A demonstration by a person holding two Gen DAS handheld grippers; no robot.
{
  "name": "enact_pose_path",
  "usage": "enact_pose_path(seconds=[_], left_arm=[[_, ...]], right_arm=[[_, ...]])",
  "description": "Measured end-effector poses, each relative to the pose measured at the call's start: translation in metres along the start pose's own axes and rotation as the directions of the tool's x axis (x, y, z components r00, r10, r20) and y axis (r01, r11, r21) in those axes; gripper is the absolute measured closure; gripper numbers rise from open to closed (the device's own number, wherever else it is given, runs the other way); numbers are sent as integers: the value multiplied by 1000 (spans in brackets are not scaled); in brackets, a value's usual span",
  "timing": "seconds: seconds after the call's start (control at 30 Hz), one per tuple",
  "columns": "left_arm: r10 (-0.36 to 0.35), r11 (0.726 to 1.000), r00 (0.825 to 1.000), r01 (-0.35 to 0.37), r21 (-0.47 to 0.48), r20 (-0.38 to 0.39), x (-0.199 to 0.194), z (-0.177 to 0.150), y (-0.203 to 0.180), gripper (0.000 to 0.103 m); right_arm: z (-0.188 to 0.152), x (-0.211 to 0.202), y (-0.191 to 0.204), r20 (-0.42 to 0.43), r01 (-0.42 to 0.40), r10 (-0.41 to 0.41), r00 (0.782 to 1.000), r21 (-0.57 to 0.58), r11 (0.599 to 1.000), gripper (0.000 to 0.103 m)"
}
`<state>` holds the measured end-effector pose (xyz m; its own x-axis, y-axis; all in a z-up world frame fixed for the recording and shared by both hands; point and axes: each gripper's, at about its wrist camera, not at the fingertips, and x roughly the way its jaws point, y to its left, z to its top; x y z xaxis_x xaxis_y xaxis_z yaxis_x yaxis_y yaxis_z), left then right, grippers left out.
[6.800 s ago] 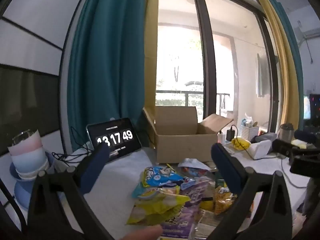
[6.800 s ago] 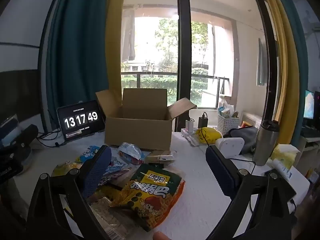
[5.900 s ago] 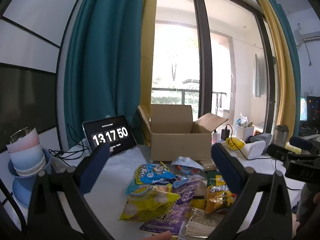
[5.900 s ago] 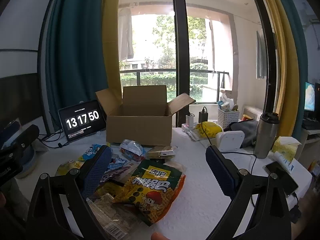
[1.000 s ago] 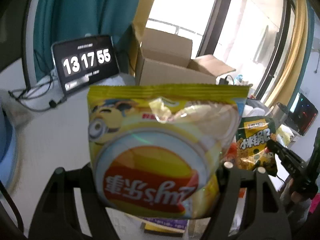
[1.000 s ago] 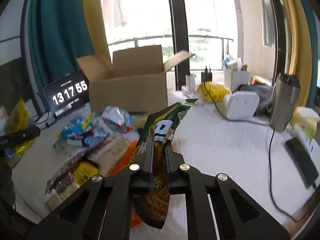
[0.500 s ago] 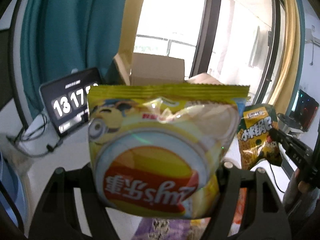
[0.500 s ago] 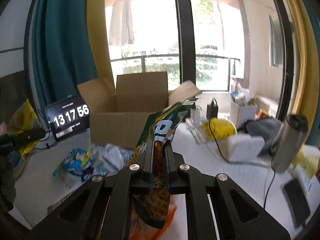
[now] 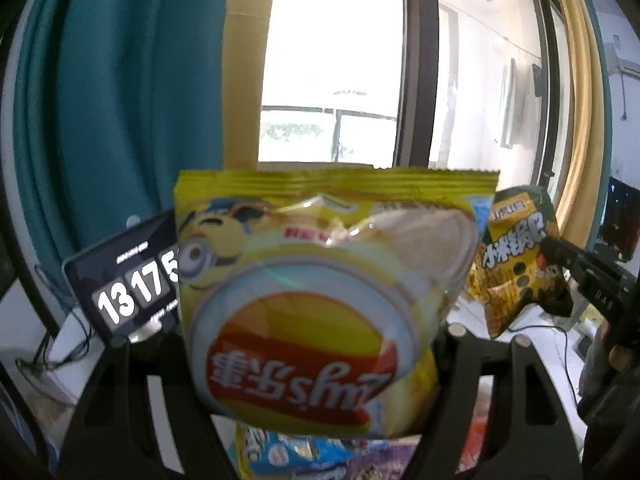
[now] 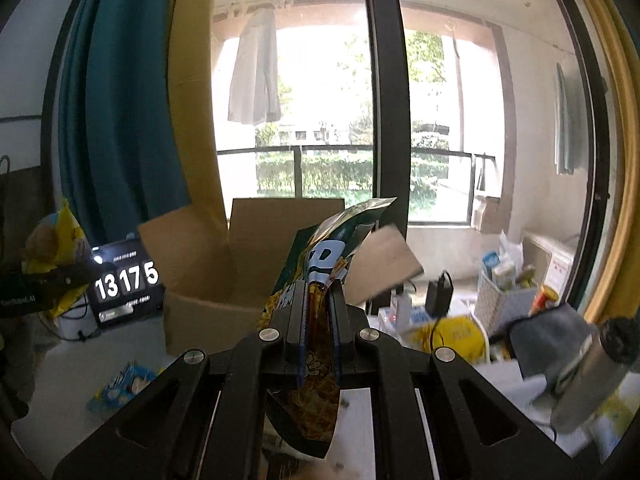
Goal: Organize snacks
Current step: 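Carry the Lay's bag with left while right lowers the green-orange bag into the box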
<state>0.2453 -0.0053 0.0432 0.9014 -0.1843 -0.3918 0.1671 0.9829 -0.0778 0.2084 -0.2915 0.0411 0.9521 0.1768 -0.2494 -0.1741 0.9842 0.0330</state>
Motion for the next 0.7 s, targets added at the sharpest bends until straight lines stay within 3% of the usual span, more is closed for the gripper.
enact_pose_path(seconds=[0.27, 0.7], left_arm=[[20, 1000, 999, -20, 18, 45, 30, 24, -2, 29], [57, 998, 997, -57, -5, 60, 88, 48, 5, 27]], right_arm=[[25, 35, -2, 38, -22, 23, 999, -21, 1000, 93], [45, 98, -2, 24, -60, 61, 998, -48, 997, 93]])
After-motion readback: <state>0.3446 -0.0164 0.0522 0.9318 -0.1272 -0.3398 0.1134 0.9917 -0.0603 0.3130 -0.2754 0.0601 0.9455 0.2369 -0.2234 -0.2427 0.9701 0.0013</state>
